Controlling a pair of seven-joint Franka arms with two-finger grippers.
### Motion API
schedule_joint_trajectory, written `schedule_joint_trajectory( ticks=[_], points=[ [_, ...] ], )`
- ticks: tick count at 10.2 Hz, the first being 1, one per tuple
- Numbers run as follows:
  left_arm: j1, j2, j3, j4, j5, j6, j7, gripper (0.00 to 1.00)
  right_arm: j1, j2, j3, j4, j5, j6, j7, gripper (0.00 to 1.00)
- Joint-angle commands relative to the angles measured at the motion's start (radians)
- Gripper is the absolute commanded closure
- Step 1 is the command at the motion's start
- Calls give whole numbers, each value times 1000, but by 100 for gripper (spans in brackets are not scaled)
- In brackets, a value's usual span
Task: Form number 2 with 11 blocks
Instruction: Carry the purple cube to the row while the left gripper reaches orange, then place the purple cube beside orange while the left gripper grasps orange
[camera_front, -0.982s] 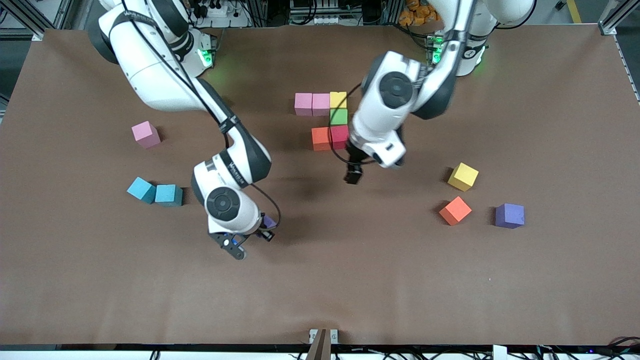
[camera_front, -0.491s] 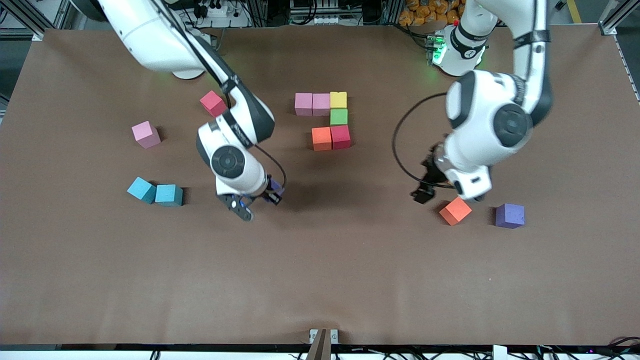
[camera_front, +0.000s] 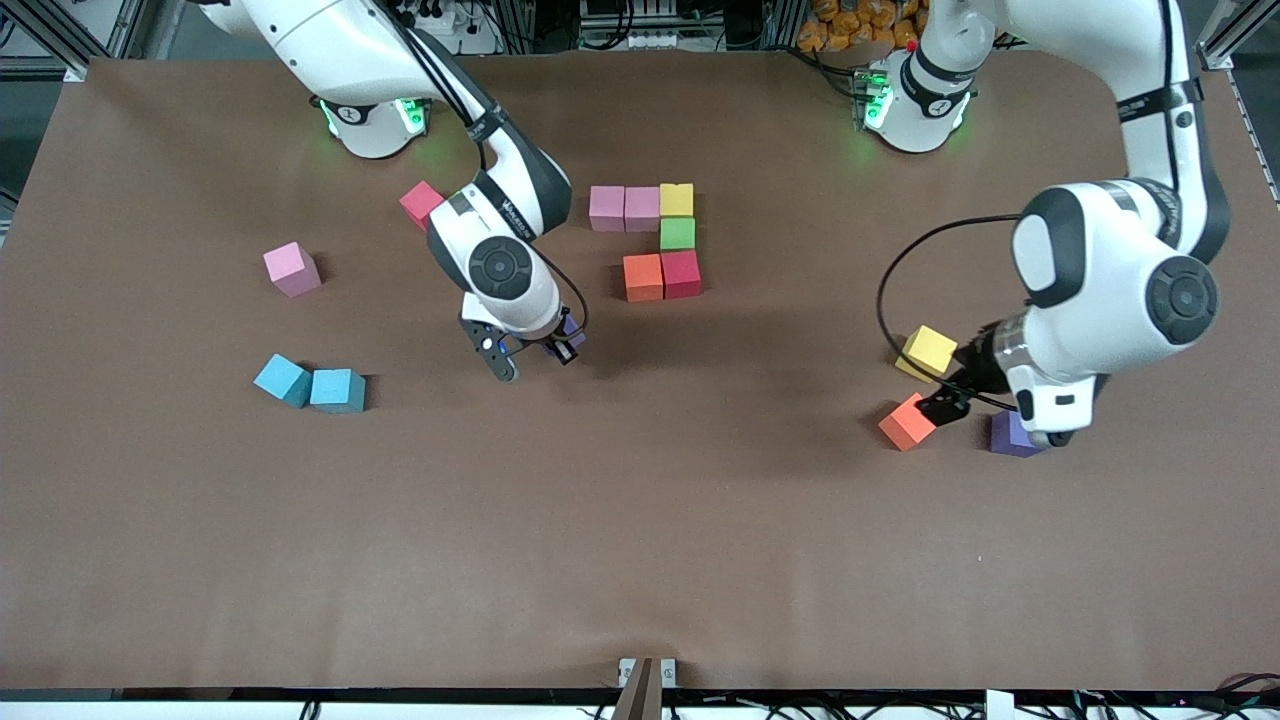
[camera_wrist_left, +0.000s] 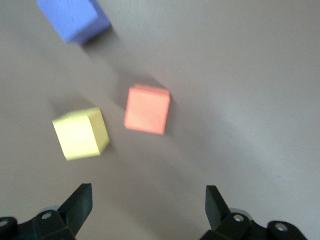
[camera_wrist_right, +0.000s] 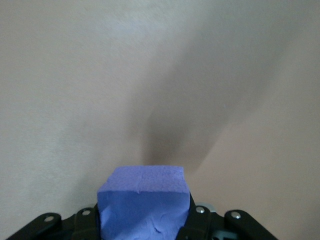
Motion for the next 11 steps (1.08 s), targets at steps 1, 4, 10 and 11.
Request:
schedule_joint_trajectory(
  ticks=[1, 4, 10, 11],
  points=[
    [79, 116, -8, 74, 1, -22, 159, 0, 62, -25, -6, -58, 9, 60, 151, 100],
    [244, 182, -168, 180, -8, -14, 152, 0, 76, -25, -7, -113, 9, 132, 280, 100],
    [295, 244, -262, 189, -9, 63, 153, 0, 129, -40, -7, -205, 8, 194, 578, 100],
    [295, 247, -278, 162, -11, 80, 153, 0, 132, -65, -6, -238, 8, 203, 578, 100]
  ],
)
